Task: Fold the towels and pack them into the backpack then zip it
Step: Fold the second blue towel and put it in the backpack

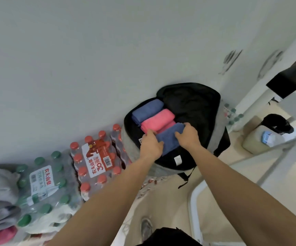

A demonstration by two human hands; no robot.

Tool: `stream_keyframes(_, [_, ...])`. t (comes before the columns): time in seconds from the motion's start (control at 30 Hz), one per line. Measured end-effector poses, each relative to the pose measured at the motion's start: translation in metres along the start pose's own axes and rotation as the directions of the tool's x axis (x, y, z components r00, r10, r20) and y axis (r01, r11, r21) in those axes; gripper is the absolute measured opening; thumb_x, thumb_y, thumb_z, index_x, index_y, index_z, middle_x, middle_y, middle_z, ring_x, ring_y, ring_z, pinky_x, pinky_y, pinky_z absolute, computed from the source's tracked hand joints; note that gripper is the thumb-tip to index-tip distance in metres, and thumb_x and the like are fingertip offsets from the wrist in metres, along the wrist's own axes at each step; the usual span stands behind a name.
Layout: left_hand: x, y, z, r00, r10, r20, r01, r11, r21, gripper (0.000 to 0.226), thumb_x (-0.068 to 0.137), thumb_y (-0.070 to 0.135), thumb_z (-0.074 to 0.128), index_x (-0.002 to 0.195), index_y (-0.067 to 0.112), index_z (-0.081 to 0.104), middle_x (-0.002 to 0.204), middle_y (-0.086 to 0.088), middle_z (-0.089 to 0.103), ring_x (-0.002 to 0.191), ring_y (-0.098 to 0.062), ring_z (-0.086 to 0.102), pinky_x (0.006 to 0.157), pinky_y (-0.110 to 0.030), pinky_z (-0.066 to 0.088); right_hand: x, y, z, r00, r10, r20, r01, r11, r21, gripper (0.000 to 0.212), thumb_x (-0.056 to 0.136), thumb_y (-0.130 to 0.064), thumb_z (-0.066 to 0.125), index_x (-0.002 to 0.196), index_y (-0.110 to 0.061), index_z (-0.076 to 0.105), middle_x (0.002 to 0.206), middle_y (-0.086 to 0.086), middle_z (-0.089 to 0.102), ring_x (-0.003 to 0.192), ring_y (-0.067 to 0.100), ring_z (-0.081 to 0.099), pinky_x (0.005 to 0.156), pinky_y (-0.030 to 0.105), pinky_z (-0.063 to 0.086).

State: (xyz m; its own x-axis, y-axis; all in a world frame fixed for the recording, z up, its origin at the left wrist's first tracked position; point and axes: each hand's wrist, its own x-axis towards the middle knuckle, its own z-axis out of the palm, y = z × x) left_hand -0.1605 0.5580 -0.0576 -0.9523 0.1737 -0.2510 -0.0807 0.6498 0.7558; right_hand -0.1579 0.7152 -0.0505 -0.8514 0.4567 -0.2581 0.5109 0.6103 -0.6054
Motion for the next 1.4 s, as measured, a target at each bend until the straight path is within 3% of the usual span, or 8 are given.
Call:
stream_keyframes(0.1, [0.006, 0.000, 0.012, 0.994, -0.089, -0.065, 0.088, 0.996, -0.018, 0.039, 0.087, 0.015, 0.067, 0.120, 0.006, 0.049, 0.122, -0.017, 0.050, 0.109, -0.034, 0.055, 0.091, -0.034, 0.042, -0.001, 0.005, 0.014, 0.993, -0.047, -0.106, 0.043, 0.998, -0.040, 0.052, 0.092, -0.024, 0.066, 0.137, -0.008, 0.044, 0.135, 0.018, 0.047, 0.116, 0.036, 0.054, 0.091, 0.042, 0.048])
stream_keyframes(0.23, [0.010, 0.005, 0.020, 0.983, -0.116, -0.143, 0.108, 0.992, -0.067, 0.039, 0.088, 0.015, 0.068, 0.117, 0.006, 0.045, 0.125, -0.016, 0.043, 0.104, -0.035, 0.055, 0.086, -0.034, 0.043, -0.013, 0.019, 0.019, 0.916, -0.306, -0.260, 0.184, 0.895, -0.407, 0.046, 0.089, -0.038, 0.065, 0.131, -0.023, 0.055, 0.133, 0.007, 0.049, 0.111, 0.033, 0.049, 0.074, 0.041, 0.051])
stream_keyframes(0.4, [0.013, 0.003, 0.021, 0.979, -0.138, -0.151, 0.131, 0.990, -0.055, 0.039, 0.087, 0.021, 0.071, 0.113, 0.008, 0.043, 0.123, -0.014, 0.043, 0.101, -0.036, 0.057, 0.083, -0.036, 0.043, -0.015, 0.038, 0.029, 0.932, -0.362, -0.004, 0.338, 0.873, -0.351, 0.056, 0.099, -0.047, 0.049, 0.151, -0.028, 0.038, 0.162, 0.008, 0.020, 0.140, 0.033, 0.029, 0.101, 0.044, 0.045])
stream_keyframes(0.63, [0.023, 0.003, -0.008, 0.963, 0.244, -0.117, -0.112, 0.754, 0.647, 0.064, 0.078, 0.048, 0.074, 0.122, 0.014, 0.043, 0.131, -0.012, 0.038, 0.117, -0.033, 0.045, 0.081, -0.042, 0.050, -0.011, 0.033, 0.042, 0.939, -0.271, 0.212, 0.331, 0.878, -0.346, 0.079, 0.098, -0.060, 0.035, 0.158, -0.025, -0.001, 0.164, 0.014, -0.017, 0.152, 0.035, -0.001, 0.118, 0.044, 0.023])
stream_keyframes(0.8, [0.051, -0.020, -0.015, 0.926, 0.283, 0.251, -0.377, 0.642, 0.667, 0.073, 0.090, 0.054, 0.054, 0.150, 0.027, 0.025, 0.162, 0.001, 0.012, 0.150, -0.024, 0.009, 0.117, -0.056, 0.019, -0.007, 0.041, 0.042, 0.923, -0.317, 0.219, 0.385, 0.786, -0.484, 0.084, 0.092, -0.073, 0.031, 0.156, -0.035, -0.008, 0.164, 0.013, -0.016, 0.151, 0.034, 0.006, 0.114, 0.046, 0.032])
stream_keyframes(1.13, [0.056, -0.035, -0.024, 0.909, 0.264, 0.321, -0.416, 0.572, 0.707, 0.065, 0.099, 0.051, 0.039, 0.155, 0.034, 0.011, 0.165, 0.007, 0.000, 0.152, -0.019, 0.004, 0.119, -0.055, 0.013, 0.007, 0.029, 0.038, 0.960, -0.260, 0.106, 0.271, 0.752, -0.602, 0.076, 0.098, -0.060, 0.034, 0.158, -0.027, 0.002, 0.164, 0.018, -0.003, 0.149, 0.035, 0.015, 0.111, 0.046, 0.032])
stream_keyframes(1.23, [0.058, -0.033, -0.023, 0.906, 0.262, 0.331, -0.422, 0.556, 0.716, 0.064, 0.100, 0.047, 0.040, 0.156, 0.033, 0.013, 0.165, 0.005, 0.003, 0.151, -0.020, 0.006, 0.118, -0.054, 0.013, -0.008, 0.016, 0.044, 0.890, -0.457, 0.007, 0.370, 0.711, -0.598, 0.068, 0.095, -0.048, 0.048, 0.153, -0.017, 0.031, 0.161, 0.017, 0.022, 0.145, 0.037, 0.026, 0.110, 0.049, 0.033])
stream_keyframes(1.4, [0.061, -0.031, -0.032, 0.887, 0.252, 0.386, -0.460, 0.551, 0.696, 0.064, 0.100, 0.044, 0.041, 0.156, 0.034, 0.011, 0.165, 0.006, 0.005, 0.151, -0.018, 0.007, 0.118, -0.054, 0.015, 0.012, 0.016, 0.051, 0.789, -0.582, 0.197, 0.580, 0.600, -0.551, 0.063, 0.098, -0.041, 0.033, 0.156, -0.020, 0.022, 0.165, 0.013, 0.011, 0.152, 0.032, 0.007, 0.121, 0.052, 0.016])
